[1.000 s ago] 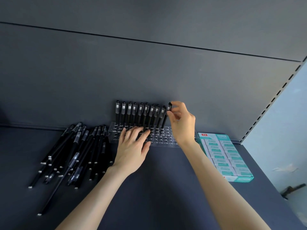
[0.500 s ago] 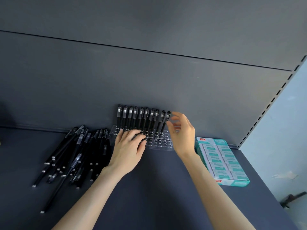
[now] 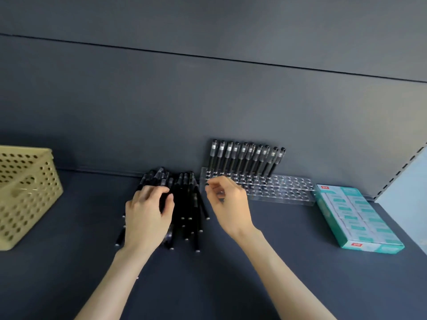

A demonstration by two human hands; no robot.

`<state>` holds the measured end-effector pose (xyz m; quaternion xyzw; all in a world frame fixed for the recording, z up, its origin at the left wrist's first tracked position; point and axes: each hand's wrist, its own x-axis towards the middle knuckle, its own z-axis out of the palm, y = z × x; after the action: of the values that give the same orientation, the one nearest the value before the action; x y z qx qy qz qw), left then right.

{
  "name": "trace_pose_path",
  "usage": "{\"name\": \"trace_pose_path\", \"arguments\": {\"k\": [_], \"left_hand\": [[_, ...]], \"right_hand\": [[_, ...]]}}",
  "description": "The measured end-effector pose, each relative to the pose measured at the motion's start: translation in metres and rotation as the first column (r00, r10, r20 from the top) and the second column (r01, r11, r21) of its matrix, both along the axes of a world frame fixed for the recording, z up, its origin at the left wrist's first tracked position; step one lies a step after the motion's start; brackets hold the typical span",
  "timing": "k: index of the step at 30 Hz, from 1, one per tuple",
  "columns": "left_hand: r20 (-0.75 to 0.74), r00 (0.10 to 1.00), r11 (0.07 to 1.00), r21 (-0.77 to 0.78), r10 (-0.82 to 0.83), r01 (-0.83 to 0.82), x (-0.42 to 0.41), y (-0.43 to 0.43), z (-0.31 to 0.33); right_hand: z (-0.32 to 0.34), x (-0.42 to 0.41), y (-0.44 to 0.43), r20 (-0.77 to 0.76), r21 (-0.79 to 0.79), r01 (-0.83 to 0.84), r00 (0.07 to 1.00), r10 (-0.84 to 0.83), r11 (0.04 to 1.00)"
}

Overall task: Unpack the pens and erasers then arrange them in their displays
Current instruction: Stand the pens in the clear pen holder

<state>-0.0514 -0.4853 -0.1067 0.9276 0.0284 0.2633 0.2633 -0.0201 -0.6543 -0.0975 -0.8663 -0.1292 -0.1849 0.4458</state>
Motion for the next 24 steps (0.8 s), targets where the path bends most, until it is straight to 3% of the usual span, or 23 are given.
{"name": "trace_pose_path", "arguments": {"k": [3,10,17,24], "left_hand": [[-0.184,0.981,0.998,0.035,0.059,-0.053,0.004,0.032,-0.002],[-0.337,0.94,0.999,-0.003,-0.049,0.051,0.025,0.071,-0.009],[-0.364,0.925,0.99,-0.126,-0.103,0.061,0.044,0.079,-0.011],[-0.341,0.928,0.966,-0.251,-0.15,0.064,0.048,0.09,-0.016]], "right_hand": [[-0.006,0.001,0.035,-0.04,-0.053,0.04,0.998,-0.042,0.998],[-0.021,0.006,0.088,-0.167,-0.295,0.225,0.945,-0.282,0.928],[-0.025,0.015,0.106,-0.13,-0.34,0.357,0.898,-0.42,0.87],[-0.027,0.024,0.108,-0.166,-0.251,0.41,0.874,-0.456,0.877]]}}
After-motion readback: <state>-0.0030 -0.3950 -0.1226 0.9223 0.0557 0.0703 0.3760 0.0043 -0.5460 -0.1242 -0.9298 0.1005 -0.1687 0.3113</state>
